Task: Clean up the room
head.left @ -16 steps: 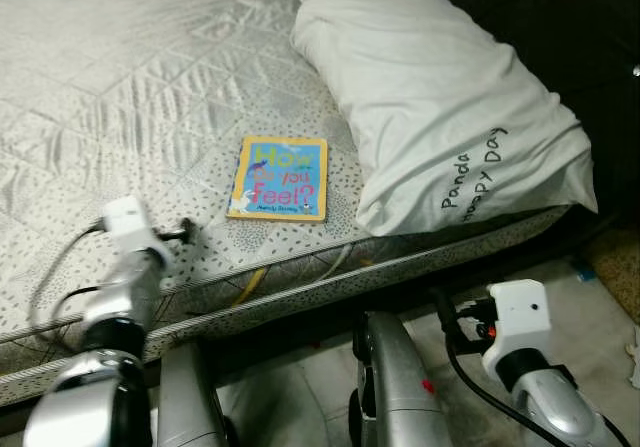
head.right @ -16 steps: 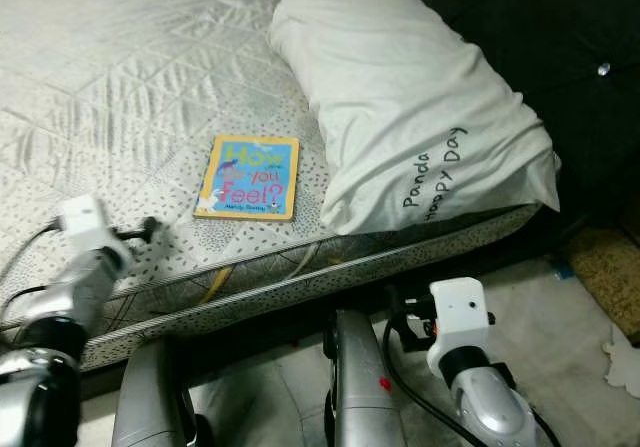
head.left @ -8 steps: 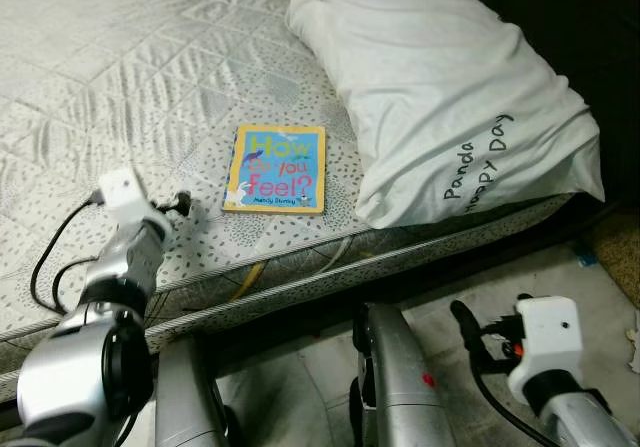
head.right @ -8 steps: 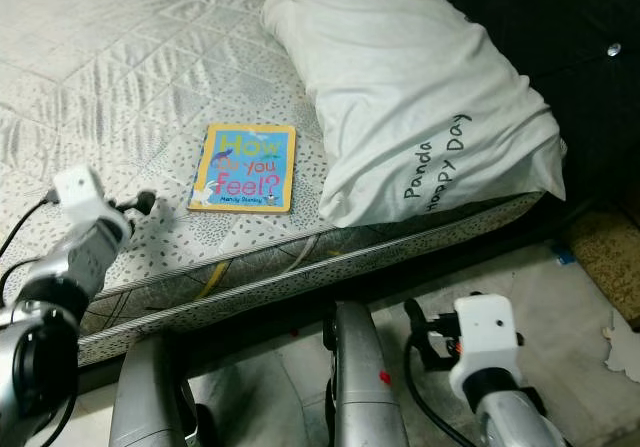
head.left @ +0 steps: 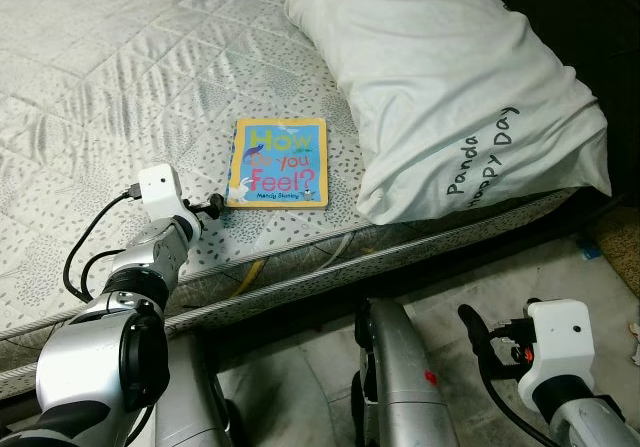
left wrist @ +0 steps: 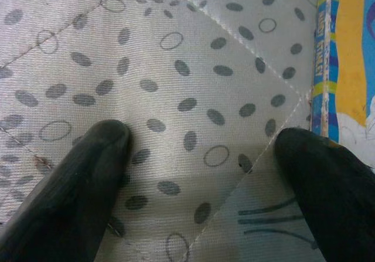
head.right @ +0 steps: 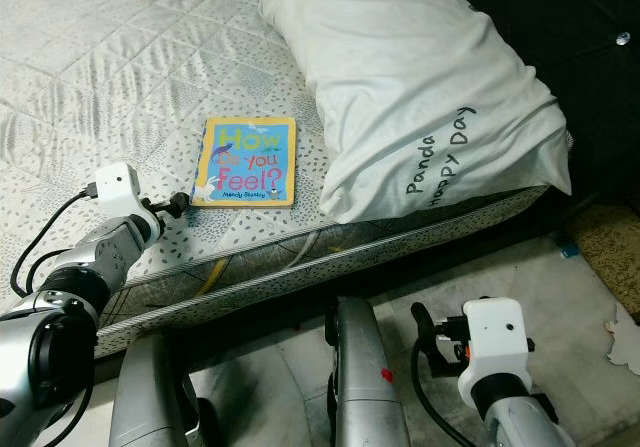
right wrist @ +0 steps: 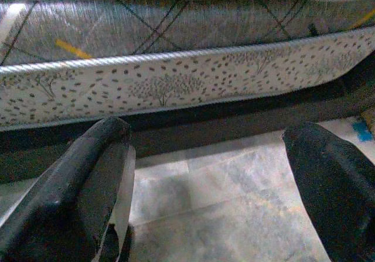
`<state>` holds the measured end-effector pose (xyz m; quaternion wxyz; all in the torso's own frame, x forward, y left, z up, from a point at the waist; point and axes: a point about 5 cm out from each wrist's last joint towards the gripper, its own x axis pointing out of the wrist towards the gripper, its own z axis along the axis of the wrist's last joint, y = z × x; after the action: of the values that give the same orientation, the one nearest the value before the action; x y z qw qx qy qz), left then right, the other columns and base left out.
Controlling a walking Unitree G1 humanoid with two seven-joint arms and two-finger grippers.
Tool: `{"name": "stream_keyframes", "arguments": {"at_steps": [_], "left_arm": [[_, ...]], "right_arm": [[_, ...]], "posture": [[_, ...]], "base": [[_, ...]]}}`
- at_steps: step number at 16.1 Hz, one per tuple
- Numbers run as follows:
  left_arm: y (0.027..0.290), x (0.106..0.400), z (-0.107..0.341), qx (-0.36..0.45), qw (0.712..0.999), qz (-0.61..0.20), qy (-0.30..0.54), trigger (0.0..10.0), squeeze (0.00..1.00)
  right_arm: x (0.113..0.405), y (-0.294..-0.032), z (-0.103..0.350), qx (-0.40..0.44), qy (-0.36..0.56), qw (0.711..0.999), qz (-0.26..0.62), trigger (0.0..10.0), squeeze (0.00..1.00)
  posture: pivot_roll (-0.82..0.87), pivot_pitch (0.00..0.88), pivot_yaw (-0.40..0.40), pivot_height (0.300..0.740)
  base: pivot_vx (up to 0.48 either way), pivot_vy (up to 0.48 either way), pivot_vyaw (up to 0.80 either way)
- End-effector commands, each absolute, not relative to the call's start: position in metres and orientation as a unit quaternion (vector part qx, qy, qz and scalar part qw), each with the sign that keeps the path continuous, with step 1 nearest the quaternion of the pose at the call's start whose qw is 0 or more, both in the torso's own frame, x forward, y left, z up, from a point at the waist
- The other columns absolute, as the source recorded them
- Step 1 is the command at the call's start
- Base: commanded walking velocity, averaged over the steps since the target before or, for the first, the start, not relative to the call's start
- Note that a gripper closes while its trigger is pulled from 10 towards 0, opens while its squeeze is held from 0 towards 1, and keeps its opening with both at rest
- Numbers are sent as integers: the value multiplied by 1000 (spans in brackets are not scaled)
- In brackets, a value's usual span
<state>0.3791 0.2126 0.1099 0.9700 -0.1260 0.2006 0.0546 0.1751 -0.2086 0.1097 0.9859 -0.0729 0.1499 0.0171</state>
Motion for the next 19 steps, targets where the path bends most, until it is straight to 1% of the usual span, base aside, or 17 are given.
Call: {"name": "stream_keyframes", "arguments": {"at_steps": [1,3,5,7,9,10,16,19], "left_arm": [[212,370,92,-123,960,55,244,10000,0],[213,369,91,-129,959,58,247,10000,0],[208,372,94,-121,961,39,247,10000,0],[187,379,101,-121,962,-2,243,10000,0],[181,380,103,-117,963,-12,242,10000,0],[173,382,105,-117,963,-25,241,10000,0],[147,385,108,-113,960,-79,243,10000,0],[139,385,109,-110,959,-95,245,10000,0]], "right_arm": [[171,-212,111,-76,155,985,15,10000,0],[170,-211,112,-76,156,985,14,10000,0],[170,-212,112,-76,156,985,12,10000,0],[171,-212,113,-77,153,985,9,10000,0],[172,-212,113,-77,152,985,9,10000,0],[172,-212,113,-76,151,986,7,10000,0],[174,-210,112,-74,148,986,6,10000,0],[176,-209,111,-73,147,986,7,10000,0]], "posture": [[-311,280,-10,530],[-313,281,-7,530],[-313,281,-7,530],[-314,281,-5,530],[-314,281,-4,530],[-313,281,-3,530],[-302,280,0,530],[-302,278,3,530]], "base": [[0,0,0],[0,0,0],[0,0,0],[0,0,0],[0,0,0],[0,0,0],[0,0,0],[0,0,0]]}}
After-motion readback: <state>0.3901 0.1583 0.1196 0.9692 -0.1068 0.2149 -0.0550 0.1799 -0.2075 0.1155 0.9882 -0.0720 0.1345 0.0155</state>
